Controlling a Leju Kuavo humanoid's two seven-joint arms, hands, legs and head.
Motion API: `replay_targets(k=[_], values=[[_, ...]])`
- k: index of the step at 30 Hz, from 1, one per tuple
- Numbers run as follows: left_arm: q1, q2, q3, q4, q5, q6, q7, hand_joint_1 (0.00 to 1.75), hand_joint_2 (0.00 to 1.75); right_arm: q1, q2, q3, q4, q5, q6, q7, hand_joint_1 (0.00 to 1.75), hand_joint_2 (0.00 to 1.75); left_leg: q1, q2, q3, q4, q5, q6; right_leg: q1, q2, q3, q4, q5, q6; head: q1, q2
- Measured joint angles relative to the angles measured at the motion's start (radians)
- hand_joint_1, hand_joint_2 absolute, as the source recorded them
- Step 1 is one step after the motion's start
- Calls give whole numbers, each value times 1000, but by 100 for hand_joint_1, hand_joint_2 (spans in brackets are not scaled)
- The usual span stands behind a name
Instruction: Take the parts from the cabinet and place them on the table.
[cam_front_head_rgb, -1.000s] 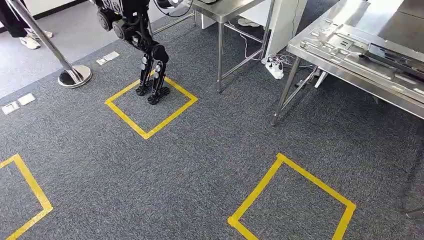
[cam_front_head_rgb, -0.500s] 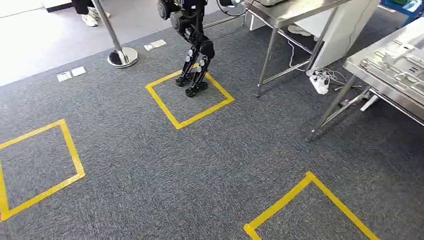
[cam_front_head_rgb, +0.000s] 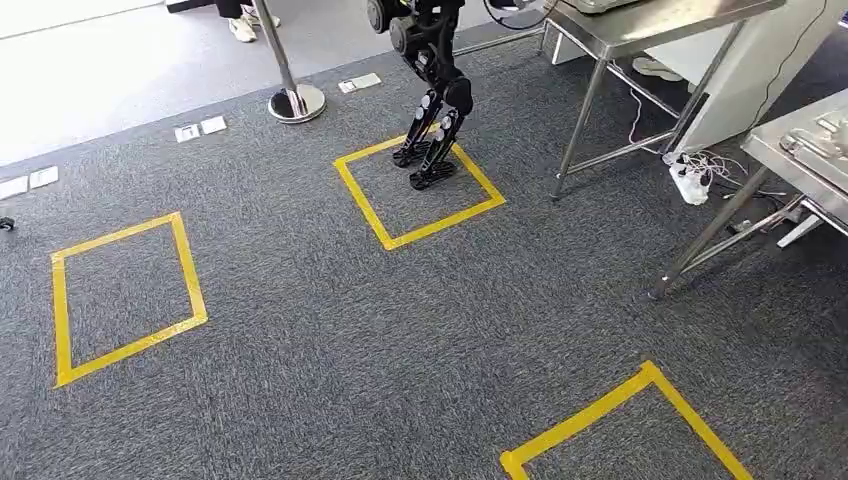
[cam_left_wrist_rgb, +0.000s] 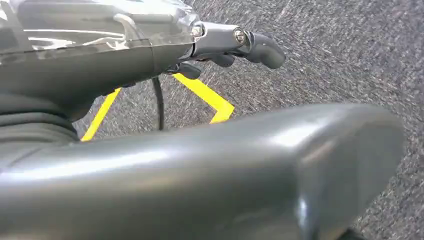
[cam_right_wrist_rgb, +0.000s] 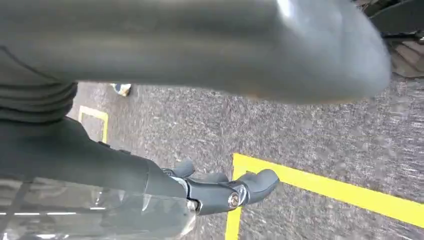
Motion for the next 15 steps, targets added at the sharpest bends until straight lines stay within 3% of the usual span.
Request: replay_targets(k=[1, 2, 4, 5, 6, 7, 8, 10, 11, 12, 13, 14, 15], values=[[-3, -3, 0, 0, 0, 0, 0, 0, 0, 1, -4, 0, 0, 0, 0, 0, 0, 0, -13, 32, 7, -26, -13, -4, 11, -6, -1, 5, -5, 8, -12, 0], [-4, -5, 0, 0, -1, 0, 0, 0, 0, 0, -4, 0, 0, 0, 0, 0, 0, 0, -11, 15, 2, -24, -11, 9, 11, -13, -1, 5, -4, 12, -10, 0], [-1, -6, 0, 0, -1, 0, 1, 0, 0, -1, -4, 0, 0, 1, -1, 0, 0, 0, -19, -3, -6, -24, -10, 18, 8, -30, 3, -2, 0, 19, 6, 0], [0, -6, 0, 0, -1, 0, 5, 0, 0, -1, -4, 0, 0, 2, -1, 0, 0, 0, -19, -13, -8, -27, -6, 26, 7, -39, 4, -3, 0, 23, 7, 0], [0, -6, 0, 0, -1, 0, 8, 0, 0, -2, -3, 0, 0, 2, 0, 0, 0, 0, -15, -22, -8, -31, -1, 34, 4, -17, 1, 3, -14, 31, 9, 0], [-1, -6, 0, 0, -2, 0, 8, 0, 0, -2, -3, 0, 0, 3, 0, 0, 0, 0, -15, -32, -11, -31, 1, 40, 2, 25, -15, 40, -46, 30, 14, 0], [-4, -6, 0, 0, -2, 0, 9, 0, 0, -1, -4, 1, 0, 3, 0, 0, 0, 0, -15, -41, -13, -30, 2, 46, 3, 48, -48, 114, -89, 28, 24, 0], [-5, -8, 0, 0, -3, 0, 9, 0, 0, 2, -6, 1, 0, 3, 0, 1, 0, 0, -18, -64, -17, -30, 4, 52, 6, 61, -122, 271, -152, 27, 35, 0], [-4, -8, 0, 0, -3, 0, 10, 0, 0, 4, -6, 1, 0, 3, 0, 2, 0, 0, -18, -77, -18, -30, 5, 53, 7, 62, -145, 315, -157, 26, 40, 0], [-2, -8, 0, 0, -3, 0, 11, 0, 0, 6, -6, 1, 0, 3, 0, 2, 0, 0, -18, -90, -17, -30, 6, 53, 7, 64, -144, 308, -137, 25, 43, 0], [-1, -8, 0, 0, -4, -1, 11, 0, 0, 6, -6, 1, 0, 3, 1, 3, 0, 0, -18, -103, -17, -29, 6, 53, 6, 67, -121, 254, -94, 23, 46, 0], [-1, -8, 0, 0, -5, -1, 13, 0, 0, 5, -6, 1, 0, 3, 1, 3, 0, 0, -18, -116, -15, -29, 7, 52, 6, 73, -86, 178, -50, 22, 48, 0], [-1, -9, 0, 0, -6, -1, 15, 0, 0, 4, -6, 1, 0, 3, 1, 3, 0, 0, -17, -128, -14, -27, 7, 51, 6, 93, -45, 92, -6, 21, 51, 0]])
